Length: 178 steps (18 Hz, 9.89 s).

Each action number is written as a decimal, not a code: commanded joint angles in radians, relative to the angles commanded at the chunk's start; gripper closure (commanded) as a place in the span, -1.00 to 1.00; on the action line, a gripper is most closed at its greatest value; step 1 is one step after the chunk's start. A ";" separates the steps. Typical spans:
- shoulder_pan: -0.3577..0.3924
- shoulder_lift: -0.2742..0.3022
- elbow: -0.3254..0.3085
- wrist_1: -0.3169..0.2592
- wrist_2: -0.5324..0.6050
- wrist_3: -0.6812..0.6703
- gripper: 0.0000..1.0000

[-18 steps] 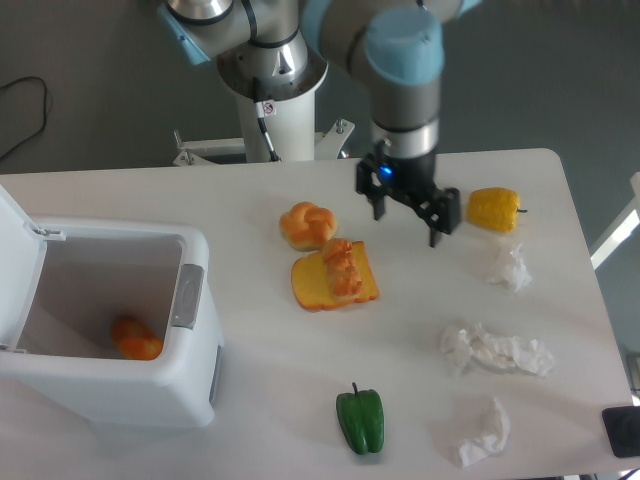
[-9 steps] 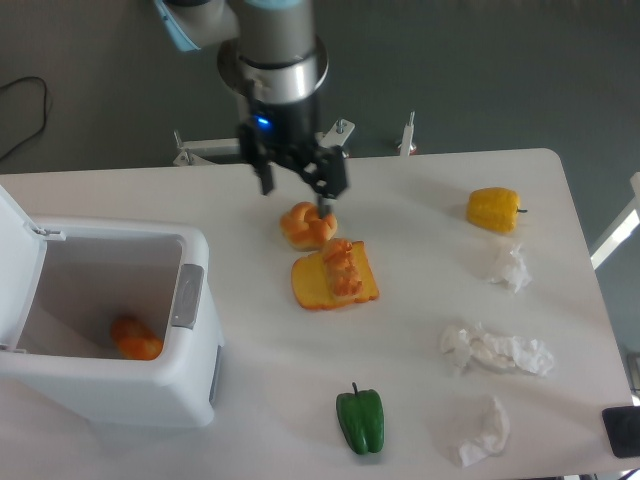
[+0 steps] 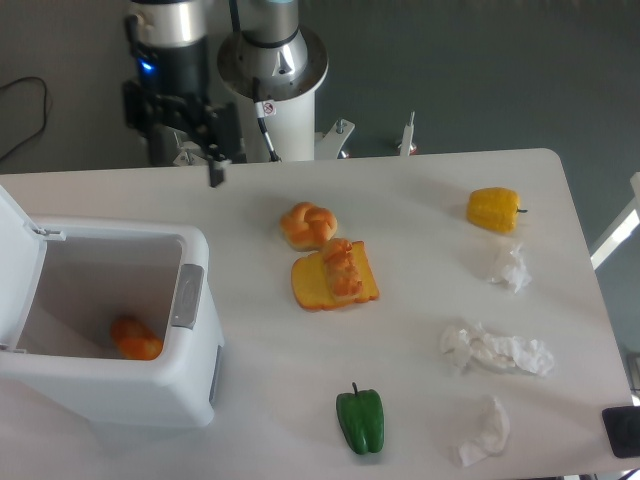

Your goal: Close the trash can

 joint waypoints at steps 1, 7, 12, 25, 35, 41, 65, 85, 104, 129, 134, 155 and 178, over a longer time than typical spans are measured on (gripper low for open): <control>-0.017 -0.003 0.006 0.000 -0.012 -0.025 -1.00; -0.123 -0.031 0.044 0.014 -0.035 -0.181 -1.00; -0.173 -0.115 0.156 0.028 -0.034 -0.304 -1.00; -0.192 -0.158 0.230 0.091 -0.023 -0.411 -1.00; -0.181 -0.178 0.279 0.117 0.066 -0.480 -1.00; -0.125 -0.175 0.287 0.120 0.083 -0.490 -1.00; 0.123 -0.327 0.256 0.123 0.110 -0.447 -1.00; 0.189 -0.275 0.252 0.120 0.116 -0.402 -1.00; 0.184 -0.276 0.253 0.120 0.118 -0.396 -1.00; 0.184 -0.255 0.253 0.120 0.118 -0.408 -1.00; 0.175 -0.216 0.249 0.118 0.112 -0.408 -1.00; -0.083 -0.126 0.170 0.114 0.109 -0.421 -1.00; -0.206 -0.190 0.250 0.118 0.044 -0.453 -1.00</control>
